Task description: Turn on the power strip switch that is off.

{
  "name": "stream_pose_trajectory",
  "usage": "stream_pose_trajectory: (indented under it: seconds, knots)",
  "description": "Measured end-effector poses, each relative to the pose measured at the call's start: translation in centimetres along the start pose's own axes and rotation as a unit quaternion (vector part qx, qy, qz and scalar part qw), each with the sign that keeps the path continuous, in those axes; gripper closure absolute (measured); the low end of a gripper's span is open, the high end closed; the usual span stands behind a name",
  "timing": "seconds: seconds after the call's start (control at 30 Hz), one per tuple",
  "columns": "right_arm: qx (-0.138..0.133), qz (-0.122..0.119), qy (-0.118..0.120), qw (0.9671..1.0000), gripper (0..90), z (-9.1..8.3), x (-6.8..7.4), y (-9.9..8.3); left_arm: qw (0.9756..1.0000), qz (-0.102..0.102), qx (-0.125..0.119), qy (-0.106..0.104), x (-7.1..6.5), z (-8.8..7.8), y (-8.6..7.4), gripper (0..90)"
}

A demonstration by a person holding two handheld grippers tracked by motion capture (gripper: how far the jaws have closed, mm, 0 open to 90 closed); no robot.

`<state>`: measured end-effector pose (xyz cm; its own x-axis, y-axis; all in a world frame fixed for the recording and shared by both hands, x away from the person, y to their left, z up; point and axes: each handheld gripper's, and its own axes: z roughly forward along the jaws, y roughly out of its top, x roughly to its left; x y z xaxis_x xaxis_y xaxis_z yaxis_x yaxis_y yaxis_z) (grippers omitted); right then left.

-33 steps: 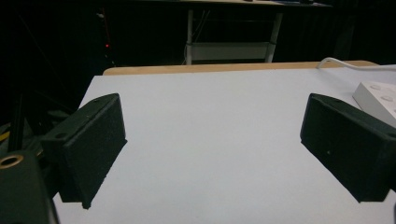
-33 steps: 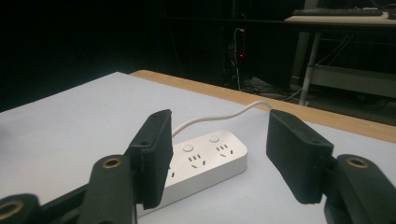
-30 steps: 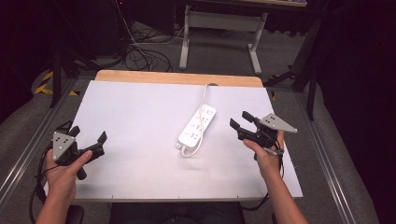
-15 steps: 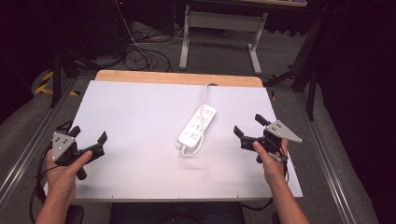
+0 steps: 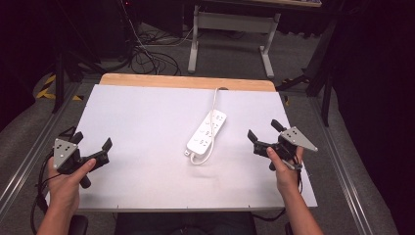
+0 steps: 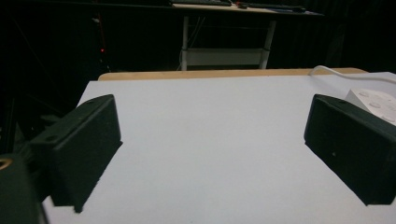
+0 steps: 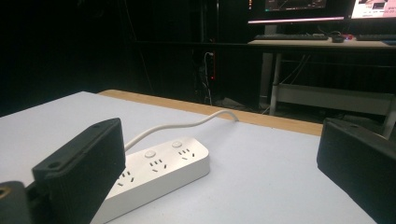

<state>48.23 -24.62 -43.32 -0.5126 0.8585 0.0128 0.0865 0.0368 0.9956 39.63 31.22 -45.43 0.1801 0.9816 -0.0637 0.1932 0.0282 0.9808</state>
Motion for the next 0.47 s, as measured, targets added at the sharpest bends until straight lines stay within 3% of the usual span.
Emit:
stream_pose_trajectory:
  seconds: [0.47]
  knots:
    - [-0.004, 0.007, -0.002, 1.0, 1.7, -0.07, -0.2, 0.0, 0.9999, 0.008, -0.004, -0.01, -0.36, 0.13, 0.2, 0.7]
